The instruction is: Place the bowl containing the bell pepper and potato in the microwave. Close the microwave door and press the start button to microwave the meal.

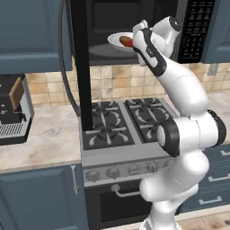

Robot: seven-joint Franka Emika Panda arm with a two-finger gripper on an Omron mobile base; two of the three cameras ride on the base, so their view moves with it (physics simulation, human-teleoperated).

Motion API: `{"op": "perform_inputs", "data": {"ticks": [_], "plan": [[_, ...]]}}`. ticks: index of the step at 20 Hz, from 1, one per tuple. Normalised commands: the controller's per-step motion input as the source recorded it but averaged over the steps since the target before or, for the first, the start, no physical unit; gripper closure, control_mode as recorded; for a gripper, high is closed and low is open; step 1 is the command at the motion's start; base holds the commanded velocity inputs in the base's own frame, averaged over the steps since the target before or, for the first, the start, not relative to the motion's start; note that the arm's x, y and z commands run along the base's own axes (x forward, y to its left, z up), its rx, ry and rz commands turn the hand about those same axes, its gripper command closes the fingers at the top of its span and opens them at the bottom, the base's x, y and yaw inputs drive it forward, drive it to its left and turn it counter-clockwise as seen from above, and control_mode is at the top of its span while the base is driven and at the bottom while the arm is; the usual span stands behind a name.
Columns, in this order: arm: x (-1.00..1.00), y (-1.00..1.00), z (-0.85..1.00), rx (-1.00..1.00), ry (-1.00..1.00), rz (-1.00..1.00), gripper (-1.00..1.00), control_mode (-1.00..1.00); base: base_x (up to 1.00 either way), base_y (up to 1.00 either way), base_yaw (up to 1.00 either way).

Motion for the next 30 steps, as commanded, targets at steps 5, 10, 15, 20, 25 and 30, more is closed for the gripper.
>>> {"op": "perform_inputs", "data": {"ticks": [5,10,15,20,25,30], "plan": [[0.43,0.0,0.01,0.0,0.01,0.0,1.0,-1.0,0.0,0.0,0.0],[0.36,0.0,0.0,0.0,0.0,0.0,1.0,-1.0,0.0,0.0,0.0],[0.37,0.0,0.0,0.0,0.0,0.0,1.0,-1.0,0.0,0.0,0.0],[0.28,0.03,-0.07,0.0,0.0,0.0,1.0,-1.0,0.0,0.0,0.0],[0.25,0.14,-0.15,-0.01,0.0,0.0,-1.0,-1.0,0.0,0.0,0.0],[0.22,0.12,-0.1,-0.01,0.0,0.0,-1.0,-1.0,0.0,0.0,0.0]]}}
